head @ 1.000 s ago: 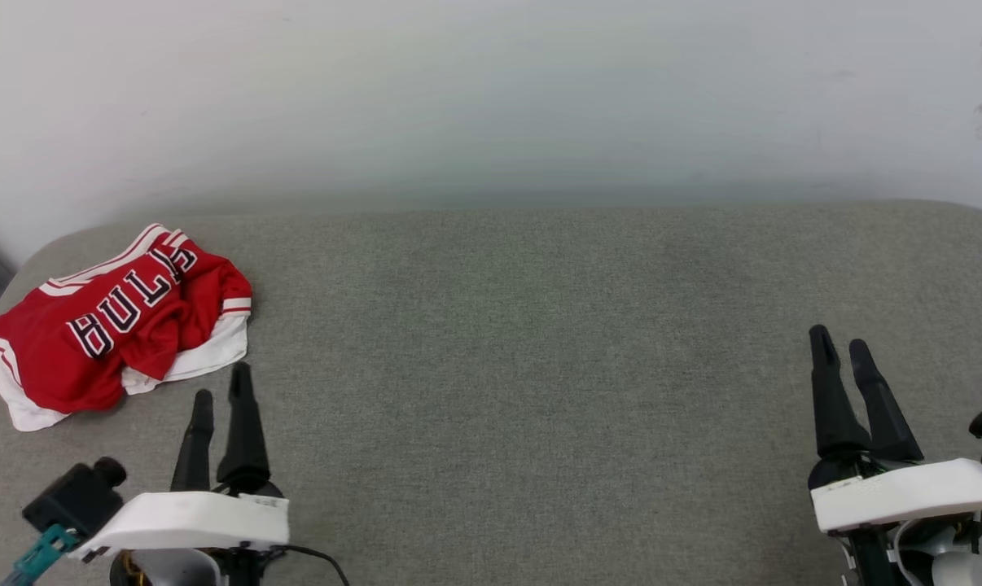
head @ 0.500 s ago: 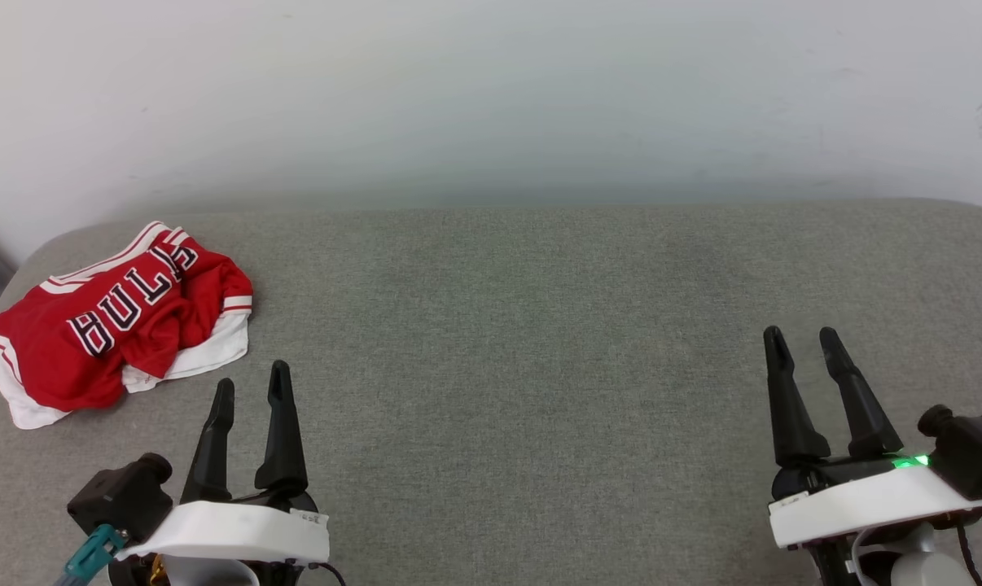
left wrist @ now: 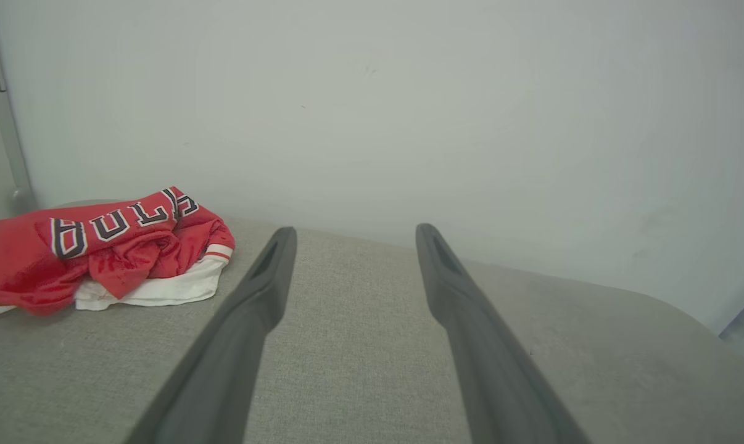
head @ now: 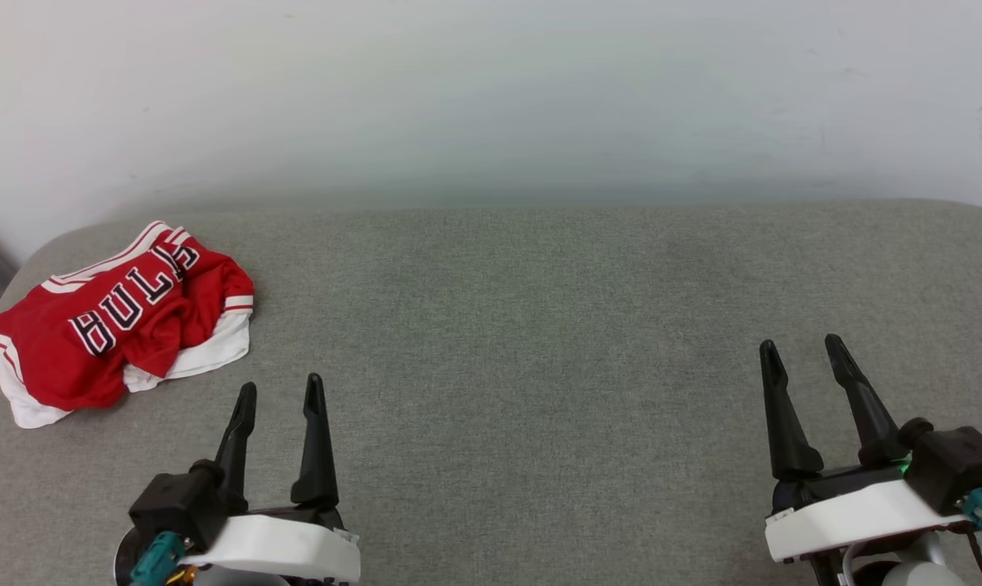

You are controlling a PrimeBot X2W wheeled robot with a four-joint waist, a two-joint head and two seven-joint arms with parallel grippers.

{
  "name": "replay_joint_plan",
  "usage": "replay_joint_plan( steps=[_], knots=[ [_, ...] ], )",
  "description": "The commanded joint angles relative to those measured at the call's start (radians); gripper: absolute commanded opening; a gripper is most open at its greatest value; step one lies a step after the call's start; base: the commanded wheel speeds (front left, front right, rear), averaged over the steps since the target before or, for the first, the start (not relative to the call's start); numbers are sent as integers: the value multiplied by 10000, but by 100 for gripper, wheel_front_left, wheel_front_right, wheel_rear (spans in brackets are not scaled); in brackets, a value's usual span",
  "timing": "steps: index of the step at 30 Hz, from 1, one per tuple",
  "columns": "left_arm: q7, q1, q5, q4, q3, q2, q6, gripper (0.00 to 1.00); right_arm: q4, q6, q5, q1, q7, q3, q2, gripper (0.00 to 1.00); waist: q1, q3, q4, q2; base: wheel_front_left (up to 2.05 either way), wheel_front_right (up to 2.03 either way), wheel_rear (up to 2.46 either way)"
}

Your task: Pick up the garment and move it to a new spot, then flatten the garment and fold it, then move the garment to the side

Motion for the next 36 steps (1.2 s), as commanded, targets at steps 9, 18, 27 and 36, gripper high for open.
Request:
replay_joint_plan(
  steps=[9, 18, 27, 36],
  knots=[
    [-299, 59, 893, -121, -703, 348, 317, 100, -104, 21, -1151, 126, -301, 132, 5, 100, 0, -1, -11, 0, 0, 0, 0],
    [-481, 312, 714, -381, 0, -189, -714, 100, -263, 12, -938, 218, -491, 231, 7, 100, 0, 12, -5, 0, 0, 0, 0],
    [-642, 676, 1208, 333, 718, -489, -1749, 100, -106, 12, -1074, 310, -644, 69, 9, 100, 0, -6, -32, 0, 0, 0, 0],
    [-815, 709, 2272, 667, 549, -533, -2032, 100, 230, 13, -1330, 428, -813, -194, 12, 100, 0, -50, -27, 0, 0, 0, 0]
  ],
)
